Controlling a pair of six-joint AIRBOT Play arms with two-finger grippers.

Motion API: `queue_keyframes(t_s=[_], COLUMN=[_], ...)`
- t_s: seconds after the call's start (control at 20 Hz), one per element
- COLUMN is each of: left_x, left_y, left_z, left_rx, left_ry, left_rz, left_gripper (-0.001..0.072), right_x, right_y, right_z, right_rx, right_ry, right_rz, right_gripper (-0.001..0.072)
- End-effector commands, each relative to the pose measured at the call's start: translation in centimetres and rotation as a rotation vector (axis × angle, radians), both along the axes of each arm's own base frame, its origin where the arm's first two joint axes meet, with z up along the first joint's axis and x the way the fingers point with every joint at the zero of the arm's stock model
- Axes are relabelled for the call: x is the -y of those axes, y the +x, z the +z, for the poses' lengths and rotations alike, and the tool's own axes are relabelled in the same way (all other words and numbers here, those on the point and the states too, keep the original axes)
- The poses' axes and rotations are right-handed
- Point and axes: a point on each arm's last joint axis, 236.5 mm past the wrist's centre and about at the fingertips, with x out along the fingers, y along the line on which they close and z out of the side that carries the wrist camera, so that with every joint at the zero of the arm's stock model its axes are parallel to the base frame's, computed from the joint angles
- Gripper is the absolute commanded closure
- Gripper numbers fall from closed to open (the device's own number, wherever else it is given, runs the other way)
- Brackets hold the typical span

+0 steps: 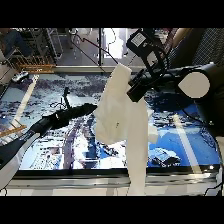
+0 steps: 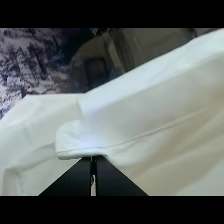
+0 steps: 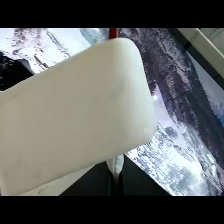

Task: Fold the clothes and pants, and hang the long-sleeved shirts on hangers.

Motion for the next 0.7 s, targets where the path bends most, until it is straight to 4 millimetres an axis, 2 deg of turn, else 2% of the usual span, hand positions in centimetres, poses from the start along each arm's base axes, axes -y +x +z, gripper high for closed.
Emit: queue_keyframes(t_s=[0.0,0.15,0.25,0.35,0.45,0.5,0.65], left_x=[-1.5,-4.5,-7.7,-11.0,-13.3,-13.8,-13.8], left_y=[2.6,5.7,7.9,9.3,9.8,9.6,8.1], left_z=[3.8,6.4,7.7,9.8,11.6,12.4,14.0], left_rx=[0.091,0.108,0.123,0.148,0.175,0.19,0.252], left_ry=[-0.049,-0.062,-0.06,-0.104,-0.145,-0.169,-0.201], left_rz=[0.057,0.163,0.261,0.334,0.364,0.355,0.274], left_gripper=[0.0699,0.07,0.07,0.0699,0.0699,0.0699,0.0698], right_x=[-2.4,-3.0,-2.8,-2.4,-1.8,-1.3,0.6], right_y=[-2.6,-4.1,-5.0,-5.9,-6.4,-6.5,-6.5], right_z=[0.4,0.4,-0.4,-1.5,-2.6,-3.1,-5.4], right_rx=[-0.067,-0.109,-0.15,-0.202,-0.244,-0.263,-0.332], right_ry=[0.083,0.103,0.081,0.046,0.005,-0.017,-0.109], right_rz=[0.104,0.141,0.153,0.162,0.16,0.151,0.093], right_gripper=[0.0691,0.0691,0.0691,0.0691,0.0691,0.0691,0.0692])
